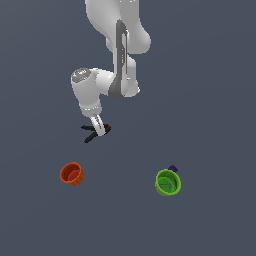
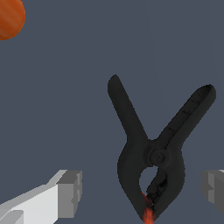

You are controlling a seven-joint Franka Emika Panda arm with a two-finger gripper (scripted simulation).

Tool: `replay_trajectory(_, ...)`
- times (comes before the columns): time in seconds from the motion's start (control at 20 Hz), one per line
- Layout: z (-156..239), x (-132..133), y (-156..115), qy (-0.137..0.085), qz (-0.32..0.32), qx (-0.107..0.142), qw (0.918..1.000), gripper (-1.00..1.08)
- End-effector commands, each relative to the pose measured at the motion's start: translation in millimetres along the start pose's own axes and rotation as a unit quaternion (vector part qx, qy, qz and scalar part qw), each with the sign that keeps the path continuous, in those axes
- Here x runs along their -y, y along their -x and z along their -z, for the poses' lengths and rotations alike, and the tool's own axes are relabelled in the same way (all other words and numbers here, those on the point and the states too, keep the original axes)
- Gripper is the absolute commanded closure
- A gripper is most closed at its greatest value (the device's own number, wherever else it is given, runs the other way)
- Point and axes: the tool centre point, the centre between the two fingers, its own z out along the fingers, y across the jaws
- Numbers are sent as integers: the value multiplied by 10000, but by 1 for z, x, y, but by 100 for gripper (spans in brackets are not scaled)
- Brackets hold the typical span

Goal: Pick up a designated object from a clutter of objects.

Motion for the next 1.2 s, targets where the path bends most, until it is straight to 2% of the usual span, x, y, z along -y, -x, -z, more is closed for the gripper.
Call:
replay_trajectory(0.0, -8, -13, -1, 24, -257, -20, 9997, -92)
replay_trajectory(0.3, -16, -27, -1, 54, -528, -39, 9986, -92)
replay_trajectory(0.65, -21, -26, -1, 55, -505, -34, 9987, -92)
replay_trajectory(1.15, -58, -28, 0, 55, -533, -36, 9986, -92)
